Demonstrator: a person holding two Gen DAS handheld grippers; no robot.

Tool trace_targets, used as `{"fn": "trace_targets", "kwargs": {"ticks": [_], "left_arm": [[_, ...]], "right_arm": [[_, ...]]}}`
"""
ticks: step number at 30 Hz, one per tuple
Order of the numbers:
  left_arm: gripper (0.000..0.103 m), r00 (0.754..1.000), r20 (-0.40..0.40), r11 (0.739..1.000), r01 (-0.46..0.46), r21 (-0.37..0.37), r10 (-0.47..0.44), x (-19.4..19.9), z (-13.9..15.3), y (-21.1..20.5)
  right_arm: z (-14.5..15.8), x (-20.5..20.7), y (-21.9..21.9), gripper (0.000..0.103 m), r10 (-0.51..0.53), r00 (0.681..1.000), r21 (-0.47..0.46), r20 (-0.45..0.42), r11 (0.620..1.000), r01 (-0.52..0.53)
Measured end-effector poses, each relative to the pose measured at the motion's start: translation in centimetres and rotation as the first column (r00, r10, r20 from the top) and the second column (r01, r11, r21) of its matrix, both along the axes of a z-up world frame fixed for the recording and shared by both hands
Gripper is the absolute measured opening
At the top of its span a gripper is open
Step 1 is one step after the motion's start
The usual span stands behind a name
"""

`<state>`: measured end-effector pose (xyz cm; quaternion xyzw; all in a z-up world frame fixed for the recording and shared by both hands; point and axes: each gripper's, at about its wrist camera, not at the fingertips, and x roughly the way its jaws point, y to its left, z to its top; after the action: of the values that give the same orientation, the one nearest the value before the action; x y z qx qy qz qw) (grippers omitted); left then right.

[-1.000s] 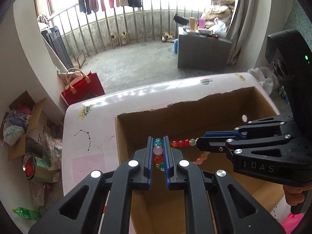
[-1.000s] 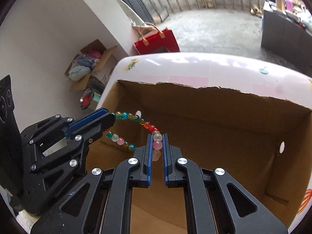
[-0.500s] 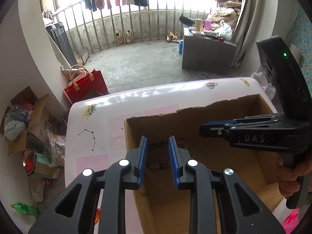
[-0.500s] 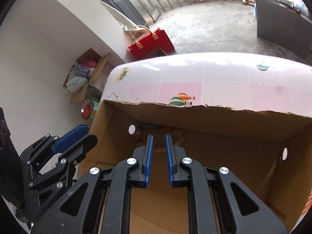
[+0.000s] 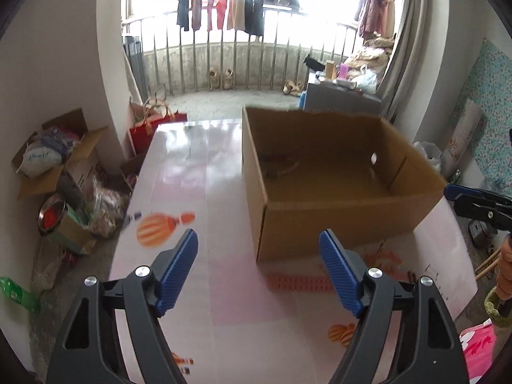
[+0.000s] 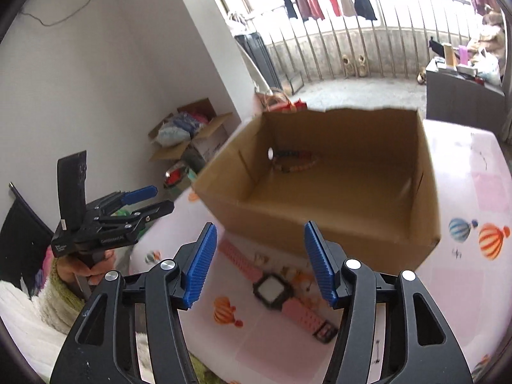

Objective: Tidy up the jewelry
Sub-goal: 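Lower the right tool onto the pink-strap watch and grasp its strap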

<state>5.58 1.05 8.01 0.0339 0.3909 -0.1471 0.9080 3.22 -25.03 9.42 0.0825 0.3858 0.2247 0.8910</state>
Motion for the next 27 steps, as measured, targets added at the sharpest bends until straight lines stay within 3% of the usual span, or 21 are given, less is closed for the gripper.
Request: {"fn": "trace_targets", "kwargs": {"ticks": [4,9,17,21,27], "left_arm": [[0.077,0.995,-0.100,0.995,-0.023,0.094,0.032,-1.5,-6.2,-1.2],[0.077,0.994,-0.097,0.983,-0.022,0.183,0.040,-2.8,-9.2,-2.2],[0.077,0.998,-0.050,0.990,-0.033,0.136,0.040,-3.8,-10.0,-1.7],[0.077,0.998,-0.052,0.995,-0.029,0.096,0.034,-3.5,-10.1,-1.3],[0.077,0.999,-0.026,0.995,-0.022,0.095,0.024,-3.6,-10.0,-1.5]], "right_arm": [[-5.1,-0.1,2.9,0.055,0.048,0.995,-0.089,-0.082,0.994,-0.055],[-7.3,0.5,5.2,0.055,0.108,0.992,-0.225,-0.073,0.967,-0.122],[-9.5,2.2,7.7,0.053,0.208,0.976,-0.438,-0.066,0.873,-0.216],[-10.5,2.3,8.5,0.050,0.226,0.971,-0.493,-0.083,0.837,-0.237],[-11.2,1.9,9.3,0.048,0.243,0.966,-0.554,-0.089,0.794,-0.251]]}}
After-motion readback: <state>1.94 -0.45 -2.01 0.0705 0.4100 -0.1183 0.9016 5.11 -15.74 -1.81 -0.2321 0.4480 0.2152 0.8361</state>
